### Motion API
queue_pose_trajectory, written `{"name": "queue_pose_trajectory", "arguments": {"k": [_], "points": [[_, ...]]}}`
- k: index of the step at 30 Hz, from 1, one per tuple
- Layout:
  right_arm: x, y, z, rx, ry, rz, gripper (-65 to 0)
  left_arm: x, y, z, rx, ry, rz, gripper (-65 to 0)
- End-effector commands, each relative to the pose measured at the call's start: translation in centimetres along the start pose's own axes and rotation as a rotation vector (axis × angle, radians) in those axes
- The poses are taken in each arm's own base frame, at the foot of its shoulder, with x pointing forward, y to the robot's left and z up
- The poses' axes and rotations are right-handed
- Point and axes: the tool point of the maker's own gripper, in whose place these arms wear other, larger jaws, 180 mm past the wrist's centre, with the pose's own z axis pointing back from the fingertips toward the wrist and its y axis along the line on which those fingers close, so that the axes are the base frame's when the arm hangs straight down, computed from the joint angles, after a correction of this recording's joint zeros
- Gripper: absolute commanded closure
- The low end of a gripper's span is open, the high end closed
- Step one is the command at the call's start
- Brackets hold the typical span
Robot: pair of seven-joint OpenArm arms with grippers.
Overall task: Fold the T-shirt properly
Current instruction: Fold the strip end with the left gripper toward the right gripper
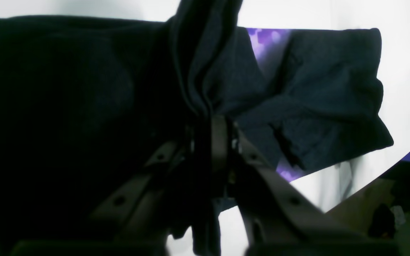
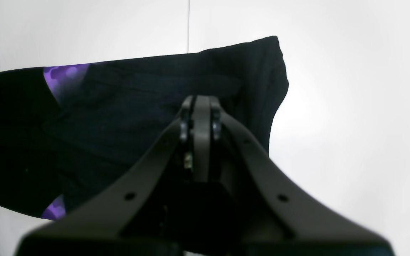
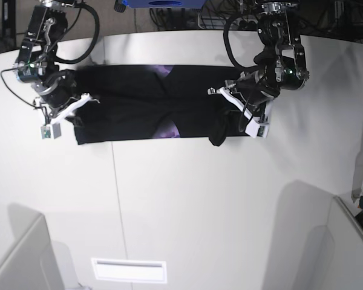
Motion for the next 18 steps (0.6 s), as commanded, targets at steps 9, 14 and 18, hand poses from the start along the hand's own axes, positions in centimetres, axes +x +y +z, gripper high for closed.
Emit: {"name": "queue_pose_trajectory", "arguments": {"k": [9, 14, 18], "points": [[1.6, 0.07, 0.36, 0.006, -0.053, 0.015, 0.0, 1.17, -0.7, 0.28, -0.026, -0.04, -0.011, 0.0], [1.61, 0.02, 0.38, 0.005, -0.054, 0.015, 0.0, 1.23, -0.79, 0.26, -0.029, -0.04, -0.012, 0.0], [1.61, 0.02, 0.38, 0.005, -0.054, 0.015, 0.0, 0.95, -1.51, -0.03, -0.045, -0.025, -0.032, -15.5]]}}
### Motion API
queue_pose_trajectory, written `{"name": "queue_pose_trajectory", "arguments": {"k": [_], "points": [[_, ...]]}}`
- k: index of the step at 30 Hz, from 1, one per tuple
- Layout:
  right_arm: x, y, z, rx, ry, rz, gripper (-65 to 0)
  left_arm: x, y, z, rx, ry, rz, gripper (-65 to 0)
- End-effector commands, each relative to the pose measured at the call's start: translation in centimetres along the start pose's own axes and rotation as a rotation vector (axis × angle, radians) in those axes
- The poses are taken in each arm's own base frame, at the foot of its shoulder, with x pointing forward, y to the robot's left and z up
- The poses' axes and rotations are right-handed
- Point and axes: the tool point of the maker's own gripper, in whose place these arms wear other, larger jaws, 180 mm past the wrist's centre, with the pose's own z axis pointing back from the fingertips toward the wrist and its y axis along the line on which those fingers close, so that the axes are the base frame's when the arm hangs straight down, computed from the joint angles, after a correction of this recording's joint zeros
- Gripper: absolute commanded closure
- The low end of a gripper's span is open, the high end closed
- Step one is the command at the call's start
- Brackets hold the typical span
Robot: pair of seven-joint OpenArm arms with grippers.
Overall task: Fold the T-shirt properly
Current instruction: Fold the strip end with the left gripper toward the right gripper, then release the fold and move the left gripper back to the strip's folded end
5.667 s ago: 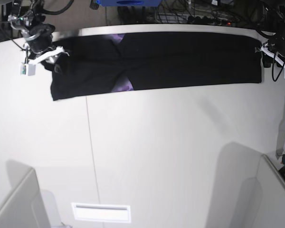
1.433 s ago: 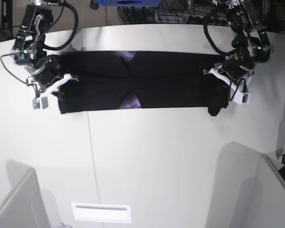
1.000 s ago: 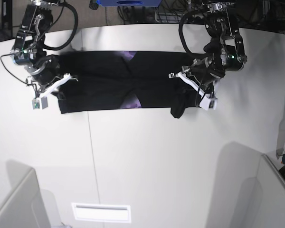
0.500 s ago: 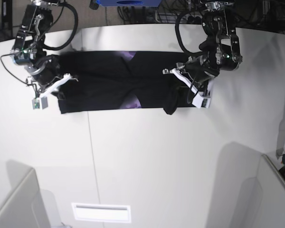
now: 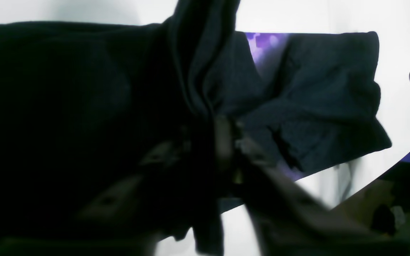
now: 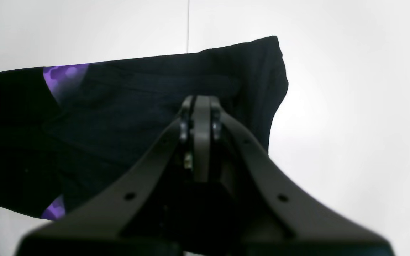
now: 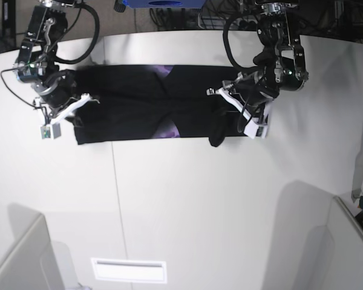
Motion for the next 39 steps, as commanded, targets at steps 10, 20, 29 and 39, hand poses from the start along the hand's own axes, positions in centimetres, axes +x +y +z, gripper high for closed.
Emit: {"name": "queue_pose_trajectory", "arguments": {"k": [10, 20, 29, 39], "points": [[1.6, 0.1, 0.4, 0.007, -0.055, 0.011, 0.0, 0.9, -4.8, -0.7, -0.132, -0.013, -0.078, -32.1], [4.1, -2.6, 3.0, 0.097, -0.051, -0.23, -27.3, 5.5, 10.4, 12.1, 0.051, -0.327, 0.229, 0.0], [1.2, -5.6, -0.5, 0.095, 0.107, -0.375, -49.4, 1.5, 20.3, 19.7, 0.538, -0.227, 0.096, 0.0], [-3.0, -3.5, -2.5, 0.138, 0.239, -0.36, -49.4, -1.4, 22.1, 15.9, 0.665, -0.134, -0.126, 0.0]]}}
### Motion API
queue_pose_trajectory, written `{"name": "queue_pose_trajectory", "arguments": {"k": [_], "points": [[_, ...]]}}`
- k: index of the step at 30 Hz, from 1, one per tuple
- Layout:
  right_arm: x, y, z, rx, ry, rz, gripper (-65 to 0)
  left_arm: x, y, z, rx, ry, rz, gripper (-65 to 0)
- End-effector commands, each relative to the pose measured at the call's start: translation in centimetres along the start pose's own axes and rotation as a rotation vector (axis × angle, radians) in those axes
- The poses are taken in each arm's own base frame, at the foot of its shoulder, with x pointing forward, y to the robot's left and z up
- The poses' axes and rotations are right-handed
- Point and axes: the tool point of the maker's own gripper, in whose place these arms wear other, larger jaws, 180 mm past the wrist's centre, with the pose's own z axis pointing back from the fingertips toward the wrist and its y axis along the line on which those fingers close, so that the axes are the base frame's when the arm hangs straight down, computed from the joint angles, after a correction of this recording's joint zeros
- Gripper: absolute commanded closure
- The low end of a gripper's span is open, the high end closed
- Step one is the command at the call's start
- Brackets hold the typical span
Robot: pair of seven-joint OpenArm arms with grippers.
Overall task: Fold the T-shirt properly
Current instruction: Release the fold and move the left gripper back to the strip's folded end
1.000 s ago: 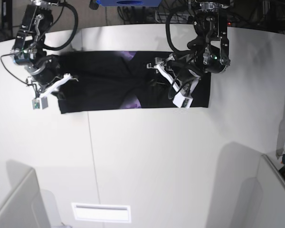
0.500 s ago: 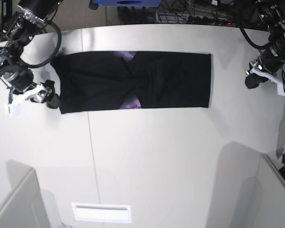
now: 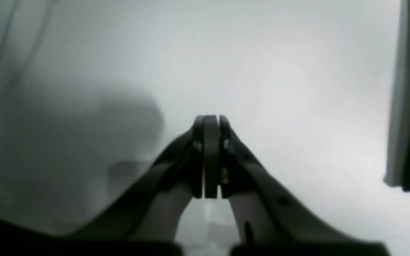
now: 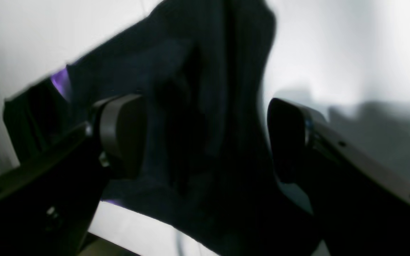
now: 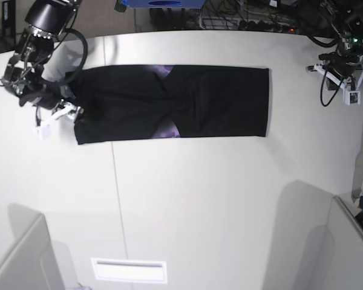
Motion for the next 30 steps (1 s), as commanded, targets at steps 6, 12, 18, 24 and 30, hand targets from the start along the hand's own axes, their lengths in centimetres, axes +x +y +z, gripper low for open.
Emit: {"name": "queue_pose_trajectory", "arguments": {"k": [6, 12, 18, 24, 30], "points": [[-1.3, 0.4, -0.2, 0.009, 0.036, 0.038, -49.4, -0.5, -2.1, -1.4, -0.084, -0.003, 0.008, 0.0], [-3.1, 1.8, -1.3, 0.035, 0.095, 0.067, -49.4, 0.0, -3.8, -2.1, -0.13, -0.008, -0.006, 0.0], [-3.6, 2.3, -1.6, 0.048, 0.101, 0.063, -45.8, -0.2, -6.9, -2.7, -0.195, 0.002, -0.03, 0.0], [-2.7, 2.2, -2.0, 0.051, 0.097, 0.058, -10.4, 0.8, -10.7, -3.7, -0.278, -0.011, -0.035, 0.0], [0.1, 1.3, -2.0, 0.004, 0.076, 0.093, 0.0, 1.2, -15.3, -5.1, -0.368, 0.019, -0.057, 0.0]]}}
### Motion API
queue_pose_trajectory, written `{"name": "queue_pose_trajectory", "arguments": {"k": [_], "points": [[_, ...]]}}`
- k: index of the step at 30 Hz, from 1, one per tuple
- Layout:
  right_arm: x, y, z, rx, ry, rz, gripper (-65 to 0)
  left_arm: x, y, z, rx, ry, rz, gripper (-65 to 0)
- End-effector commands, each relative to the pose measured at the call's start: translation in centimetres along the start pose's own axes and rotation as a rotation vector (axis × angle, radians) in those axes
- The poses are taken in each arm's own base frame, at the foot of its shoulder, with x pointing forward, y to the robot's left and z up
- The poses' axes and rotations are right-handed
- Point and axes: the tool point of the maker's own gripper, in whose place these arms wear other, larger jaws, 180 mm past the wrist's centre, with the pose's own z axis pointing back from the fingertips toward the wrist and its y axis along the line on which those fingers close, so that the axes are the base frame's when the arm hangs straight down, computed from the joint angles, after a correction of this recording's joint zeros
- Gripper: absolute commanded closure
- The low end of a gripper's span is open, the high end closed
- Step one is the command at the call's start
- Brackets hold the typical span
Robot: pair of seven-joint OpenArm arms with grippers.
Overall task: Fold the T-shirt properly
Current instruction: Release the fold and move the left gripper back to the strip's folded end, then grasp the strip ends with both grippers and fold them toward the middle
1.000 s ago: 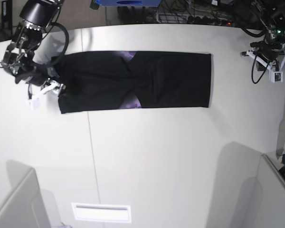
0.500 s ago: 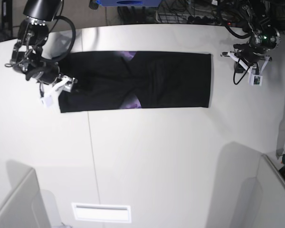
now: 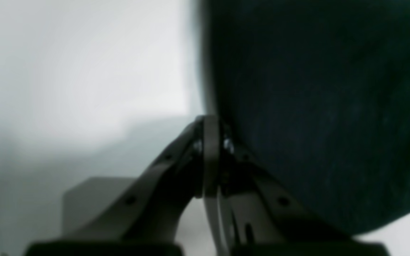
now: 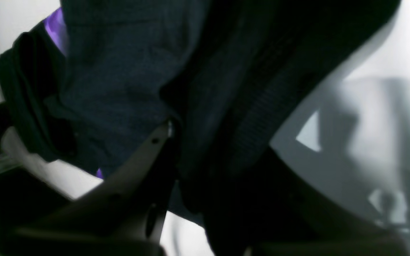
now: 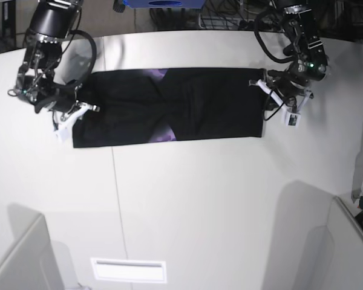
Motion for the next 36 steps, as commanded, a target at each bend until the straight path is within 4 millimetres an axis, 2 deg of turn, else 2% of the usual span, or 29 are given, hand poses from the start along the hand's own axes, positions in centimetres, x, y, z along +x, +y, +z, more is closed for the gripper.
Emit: {"name": "queue_pose_trajectory", "arguments": {"k": [1, 6, 9, 11, 14, 18, 24, 32, 36], "points": [[1.7, -0.4, 0.9, -0.036, -0.036, 0.037, 0.0, -0.3, -0.3, -0.3, 0.003, 0.026, -0.007, 0.0], [4.4, 0.6, 3.4, -0.134, -0.116, 0.169, 0.0, 0.9, -3.9, -1.8, -0.069, 0.027, -0.046, 0.0], [4.5, 2.0, 4.2, -0.162, -0.122, 0.224, 0.0, 1.6, -6.7, -2.7, -0.124, 0.017, -0.065, 0.0], [4.5, 3.7, 4.4, -0.163, -0.123, 0.277, 0.0, 2.0, -8.0, -2.9, -0.15, 0.011, -0.068, 0.0], [3.7, 7.4, 4.2, -0.117, -0.124, 0.354, 0.0, 2.6, -9.6, -3.2, -0.182, -0.002, -0.07, 0.0], [2.4, 11.9, 4.0, -0.038, -0.14, 0.383, 0.0, 2.7, -9.6, -3.2, -0.181, -0.005, -0.076, 0.0], [-0.4, 17.3, 2.0, 0.09, -0.088, 0.352, 0.0, 2.3, -9.1, -3.0, -0.17, 0.002, -0.071, 0.0], [-2.3, 22.0, 0.7, 0.194, -0.079, 0.334, 0.0, 1.5, -8.3, -2.6, -0.155, 0.016, -0.082, 0.0], [-3.4, 23.6, 0.2, 0.224, -0.082, 0.301, 0.0, 1.3, -8.4, -2.5, -0.155, 0.018, -0.082, 0.0]]}}
